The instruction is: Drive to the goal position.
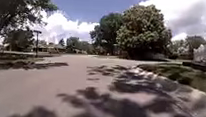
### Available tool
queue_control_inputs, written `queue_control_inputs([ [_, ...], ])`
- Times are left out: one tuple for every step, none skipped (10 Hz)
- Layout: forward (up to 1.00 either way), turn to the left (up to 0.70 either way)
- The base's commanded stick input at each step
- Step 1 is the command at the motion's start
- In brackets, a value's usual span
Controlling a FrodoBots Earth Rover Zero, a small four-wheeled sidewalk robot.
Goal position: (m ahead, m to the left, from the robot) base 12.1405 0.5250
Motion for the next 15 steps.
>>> queue_control_inputs([
  [0.67,0.0],
  [0.59,0.0],
  [0.52,0.0],
  [0.45,0.0],
  [0.37,0.0],
  [0.3,0.0],
  [0.23,0.0],
  [0.15,0.0],
  [0.08,0.0],
  [0.01,0.0],
  [0.0,0.0],
  [0.0,0.0],
  [0.0,0.0],
  [0.0,0.0],
  [0.0,0.0],
])
